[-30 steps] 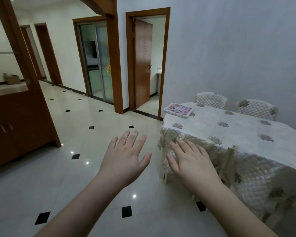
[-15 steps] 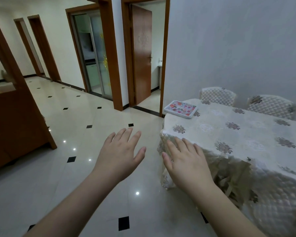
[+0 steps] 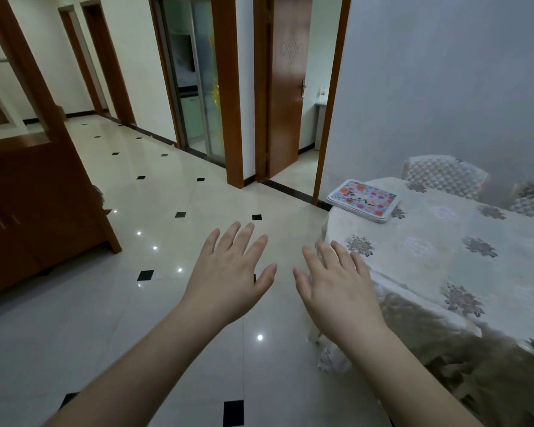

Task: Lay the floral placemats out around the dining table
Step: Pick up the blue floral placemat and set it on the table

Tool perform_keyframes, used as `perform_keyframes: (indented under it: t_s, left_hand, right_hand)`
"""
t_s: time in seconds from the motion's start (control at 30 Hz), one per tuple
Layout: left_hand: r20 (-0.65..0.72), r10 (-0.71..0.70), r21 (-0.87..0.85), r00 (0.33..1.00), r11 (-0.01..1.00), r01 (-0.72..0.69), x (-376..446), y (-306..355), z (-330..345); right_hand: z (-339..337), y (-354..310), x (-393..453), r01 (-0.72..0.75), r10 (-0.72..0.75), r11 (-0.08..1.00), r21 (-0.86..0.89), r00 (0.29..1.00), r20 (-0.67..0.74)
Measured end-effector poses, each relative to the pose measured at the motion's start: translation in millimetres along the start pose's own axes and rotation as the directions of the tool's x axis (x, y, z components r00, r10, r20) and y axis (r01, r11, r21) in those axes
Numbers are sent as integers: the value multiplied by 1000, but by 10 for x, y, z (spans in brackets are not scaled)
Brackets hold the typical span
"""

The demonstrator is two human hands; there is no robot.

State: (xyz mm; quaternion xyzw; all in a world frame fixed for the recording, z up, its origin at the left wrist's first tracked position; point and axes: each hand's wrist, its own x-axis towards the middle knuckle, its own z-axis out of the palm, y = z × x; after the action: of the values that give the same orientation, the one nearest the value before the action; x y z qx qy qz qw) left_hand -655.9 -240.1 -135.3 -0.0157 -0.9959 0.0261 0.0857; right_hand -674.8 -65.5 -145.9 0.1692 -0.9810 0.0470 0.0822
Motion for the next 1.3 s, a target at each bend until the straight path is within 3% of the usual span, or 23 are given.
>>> perform_keyframes:
  t_s: [0.3,0.57,0.8,1.3]
  left_hand:
    - [1,48,-5,999,999,-48,758,-1143,370]
    - [13,74,-40,997,996,-74,1442,-1635,535]
    - [12,122,-25,992,992,-122,2264,-1698,806]
    - [13,201,10,980,980,-201,4485,-1296,1326]
  right_hand:
    - [342,-781,1186,-7,8,999,-41,1000,20]
    - [473,-916,1918,-60,61,998,-35,997,43]
    - [712,-694,2616,-91,92,995,-49,996,12]
    - [1254,432,4408,-226,226,974,-1,974,-9]
